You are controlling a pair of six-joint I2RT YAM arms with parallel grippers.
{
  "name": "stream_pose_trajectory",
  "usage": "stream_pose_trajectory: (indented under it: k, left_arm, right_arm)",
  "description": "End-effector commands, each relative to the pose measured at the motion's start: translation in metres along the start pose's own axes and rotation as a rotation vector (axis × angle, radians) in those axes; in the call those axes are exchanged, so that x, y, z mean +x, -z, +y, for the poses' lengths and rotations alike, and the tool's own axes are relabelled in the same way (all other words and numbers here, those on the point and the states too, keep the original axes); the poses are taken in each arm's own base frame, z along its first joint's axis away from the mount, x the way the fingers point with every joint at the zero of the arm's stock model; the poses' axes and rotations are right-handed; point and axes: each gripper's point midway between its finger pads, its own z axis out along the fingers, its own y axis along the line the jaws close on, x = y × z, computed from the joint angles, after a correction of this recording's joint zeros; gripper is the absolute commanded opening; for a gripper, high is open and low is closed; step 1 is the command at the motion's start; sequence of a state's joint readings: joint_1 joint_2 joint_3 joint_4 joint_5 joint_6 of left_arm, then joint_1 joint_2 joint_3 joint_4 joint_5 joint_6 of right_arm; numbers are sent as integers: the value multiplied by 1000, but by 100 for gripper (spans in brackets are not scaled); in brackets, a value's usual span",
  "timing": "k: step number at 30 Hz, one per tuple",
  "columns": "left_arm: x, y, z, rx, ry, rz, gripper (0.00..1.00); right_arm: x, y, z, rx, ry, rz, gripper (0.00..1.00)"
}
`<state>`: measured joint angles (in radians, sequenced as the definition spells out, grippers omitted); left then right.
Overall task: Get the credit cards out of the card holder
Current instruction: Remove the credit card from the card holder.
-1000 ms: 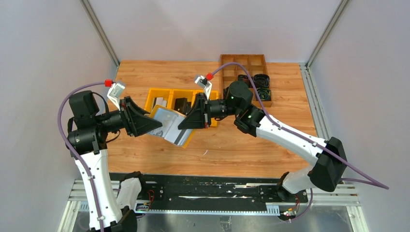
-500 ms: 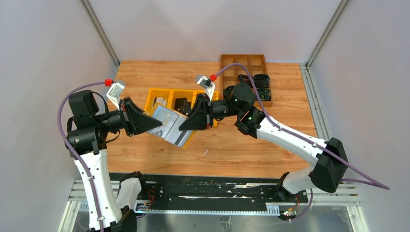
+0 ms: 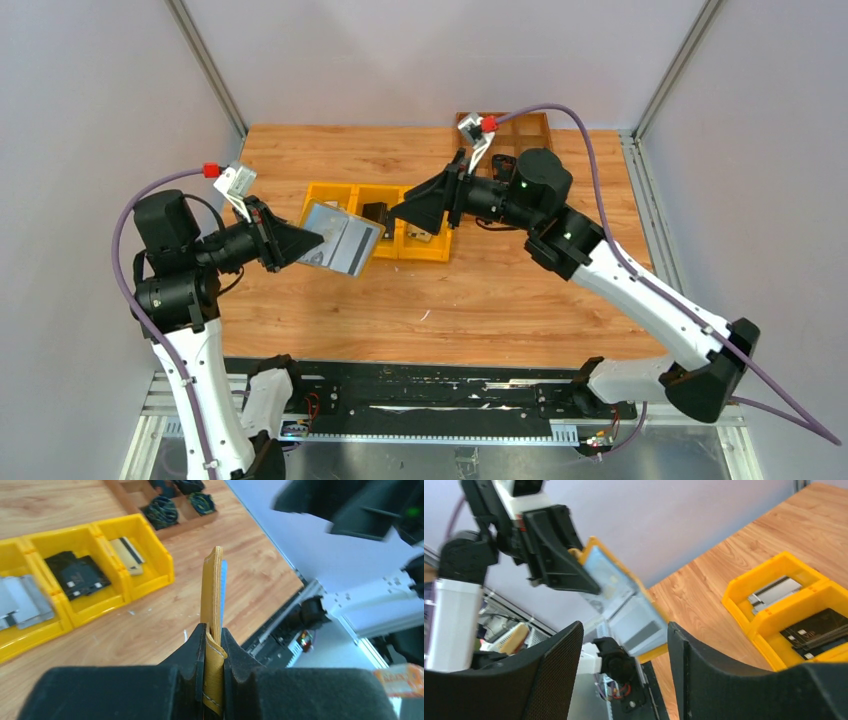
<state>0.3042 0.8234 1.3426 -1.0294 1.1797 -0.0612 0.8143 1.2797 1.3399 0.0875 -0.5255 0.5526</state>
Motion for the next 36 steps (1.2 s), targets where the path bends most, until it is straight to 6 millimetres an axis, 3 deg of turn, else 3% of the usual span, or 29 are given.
stream_pose_trajectory:
  k: [1,6,18,27,36]
  left_arm:
    - [-16,1,21,-137,-34,-76,0]
    - [-32,-2,7,-66,-14,-185,0]
    - [-40,-7,-15,126,170,-215,0]
    - [-40,0,-39,188,195,-211,0]
    - [-32,-1,-37,191,209,-205,0]
  right_arm:
    - [-6,-1,21,-24,-91,-91,66]
    - [25,-29,56,-212,-194,-16,65]
    - [46,-51,49,-301,-333,4,60]
    - [44,-58,44,-359,-394,-15,56]
    - [19,-54,63,-540,-466,-98,39]
